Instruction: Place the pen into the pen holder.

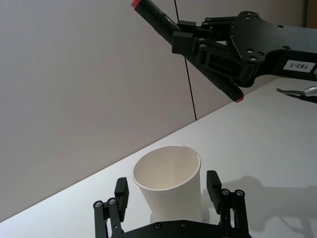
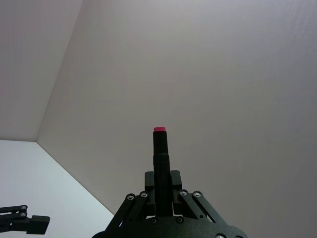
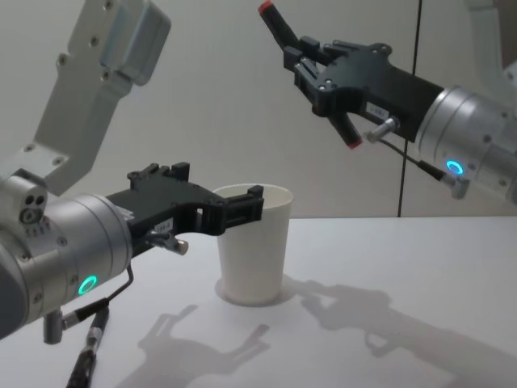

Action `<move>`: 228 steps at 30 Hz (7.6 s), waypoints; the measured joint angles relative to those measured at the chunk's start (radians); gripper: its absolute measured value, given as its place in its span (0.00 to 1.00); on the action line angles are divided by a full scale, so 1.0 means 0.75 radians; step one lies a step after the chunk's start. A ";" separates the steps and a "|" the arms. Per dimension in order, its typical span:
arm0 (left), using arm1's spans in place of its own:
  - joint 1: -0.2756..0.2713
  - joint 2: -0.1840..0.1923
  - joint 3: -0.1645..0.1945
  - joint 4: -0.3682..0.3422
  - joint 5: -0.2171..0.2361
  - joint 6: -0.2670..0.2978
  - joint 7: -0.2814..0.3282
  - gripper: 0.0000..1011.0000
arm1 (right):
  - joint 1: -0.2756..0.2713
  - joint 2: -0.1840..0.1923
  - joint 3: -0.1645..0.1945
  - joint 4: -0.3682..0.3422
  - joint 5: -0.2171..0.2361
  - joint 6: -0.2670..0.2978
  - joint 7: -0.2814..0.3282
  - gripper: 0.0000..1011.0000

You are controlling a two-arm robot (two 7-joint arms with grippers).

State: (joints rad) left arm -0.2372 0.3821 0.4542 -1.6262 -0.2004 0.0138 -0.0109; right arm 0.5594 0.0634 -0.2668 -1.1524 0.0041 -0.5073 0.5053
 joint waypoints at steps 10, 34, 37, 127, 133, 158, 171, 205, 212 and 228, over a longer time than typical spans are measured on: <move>0.000 0.000 0.000 0.000 0.000 0.000 0.000 0.99 | 0.090 -0.022 0.003 0.132 0.053 -0.026 0.079 0.17; 0.000 0.000 0.000 0.000 0.000 0.000 0.000 0.99 | 0.237 -0.137 -0.109 0.470 0.180 -0.094 0.202 0.17; 0.000 0.000 0.000 0.000 0.000 0.000 0.000 0.99 | 0.253 -0.153 -0.126 0.515 0.180 -0.123 0.199 0.17; 0.000 0.000 0.000 0.000 0.000 0.000 0.000 0.99 | 0.366 -0.207 -0.159 0.759 0.054 -0.286 0.000 0.97; 0.000 0.000 0.000 0.000 0.000 0.000 0.000 0.99 | 0.331 -0.193 -0.158 0.688 0.054 -0.260 -0.019 0.99; 0.000 0.000 0.000 0.000 0.000 0.000 0.000 0.99 | -0.135 0.006 -0.152 -0.100 0.011 0.096 -0.445 0.99; 0.000 0.000 0.000 0.000 0.000 0.000 0.000 0.99 | -0.360 0.106 -0.145 -0.401 0.060 0.265 -0.664 0.99; 0.013 0.024 -0.023 -0.045 -0.028 0.076 0.016 0.99 | -0.587 0.207 -0.133 -0.632 0.154 0.400 -0.813 0.99; 0.030 0.052 -0.049 -0.103 -0.071 0.169 0.043 0.99 | -0.594 0.211 -0.132 -0.639 0.157 0.404 -0.818 0.99; 0.047 0.078 -0.104 -0.243 -0.178 0.516 0.168 0.99 | -0.601 0.213 -0.132 -0.646 0.160 0.408 -0.822 0.99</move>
State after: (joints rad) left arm -0.2019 0.4402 0.3764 -1.8086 -0.3338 0.4007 0.1149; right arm 0.1088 0.2235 -0.3661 -1.6367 0.1240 -0.2011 -0.1114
